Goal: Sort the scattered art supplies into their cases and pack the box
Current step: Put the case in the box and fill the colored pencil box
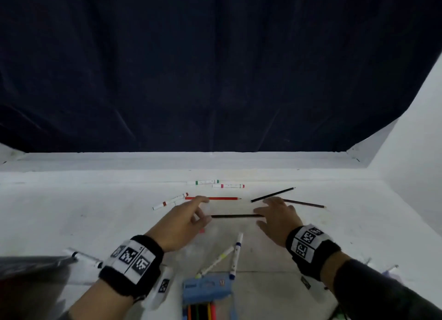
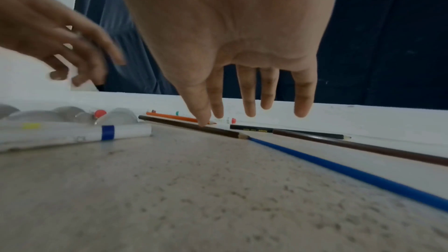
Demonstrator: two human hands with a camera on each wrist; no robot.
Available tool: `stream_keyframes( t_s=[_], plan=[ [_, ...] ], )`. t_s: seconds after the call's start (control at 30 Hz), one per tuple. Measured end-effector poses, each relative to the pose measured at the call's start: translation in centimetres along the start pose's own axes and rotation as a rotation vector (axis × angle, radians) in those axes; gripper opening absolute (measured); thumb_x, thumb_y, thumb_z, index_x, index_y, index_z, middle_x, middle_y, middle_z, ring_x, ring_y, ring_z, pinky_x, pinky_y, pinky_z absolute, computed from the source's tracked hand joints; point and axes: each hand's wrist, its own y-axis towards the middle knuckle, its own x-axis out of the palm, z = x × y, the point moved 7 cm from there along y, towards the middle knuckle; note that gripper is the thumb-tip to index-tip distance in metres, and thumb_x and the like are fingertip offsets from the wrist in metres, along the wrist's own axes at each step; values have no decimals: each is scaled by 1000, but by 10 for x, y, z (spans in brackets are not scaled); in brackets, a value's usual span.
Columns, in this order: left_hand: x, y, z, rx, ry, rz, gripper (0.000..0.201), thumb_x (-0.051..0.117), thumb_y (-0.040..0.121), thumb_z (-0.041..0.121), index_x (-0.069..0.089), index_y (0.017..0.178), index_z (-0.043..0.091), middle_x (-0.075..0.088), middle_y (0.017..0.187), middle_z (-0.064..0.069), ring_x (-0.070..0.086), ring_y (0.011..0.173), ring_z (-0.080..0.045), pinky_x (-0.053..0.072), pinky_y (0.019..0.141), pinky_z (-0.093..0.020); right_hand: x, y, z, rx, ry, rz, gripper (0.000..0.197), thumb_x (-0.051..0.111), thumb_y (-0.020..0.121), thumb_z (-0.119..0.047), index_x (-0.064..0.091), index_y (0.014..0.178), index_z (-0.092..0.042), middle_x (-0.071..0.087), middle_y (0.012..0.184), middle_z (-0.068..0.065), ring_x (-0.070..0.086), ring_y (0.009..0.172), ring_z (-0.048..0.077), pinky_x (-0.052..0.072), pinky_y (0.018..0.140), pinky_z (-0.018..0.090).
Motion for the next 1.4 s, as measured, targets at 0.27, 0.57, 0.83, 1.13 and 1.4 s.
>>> stream_keyframes(
  t_s=[0.27,0.57,0.83,1.13,1.4],
  plan=[
    [13,100,-30,-158,470,-137,42,42,102,44,46,139,26,44,139,-6,45,126,-24,42,105,-41,-1,23,-8,-12,-225,40,17,52,95,-19,64,107,-22,56,116,1,45,120,24,37,97,42],
    [20,123,-22,-115,846,-107,17,55,95,24,66,105,31,65,114,6,57,112,-19,34,104,-42,-19,1,15,26,444,84,13,59,88,-28,58,75,-25,66,90,-1,64,84,20,54,79,37],
    [17,101,14,48,744,22,8,55,98,27,63,100,28,67,107,7,60,101,-19,39,94,-36,-57,-68,27,147,914,450,16,72,87,-21,67,72,-15,70,72,-5,70,60,7,44,55,15],
    [-26,-39,72,25,-458,309,27,69,92,11,62,112,28,71,91,-2,73,72,-17,57,67,-23,-66,-142,4,119,1351,648,18,57,99,-19,64,85,-10,70,76,7,69,73,21,51,61,31],
    [14,-129,42,-100,-730,314,29,69,86,-6,58,108,10,73,88,-9,76,76,-25,55,70,-24,-37,-162,-49,-17,1371,550,19,43,105,-19,60,97,-17,67,80,4,65,76,21,47,63,35]
  ],
)
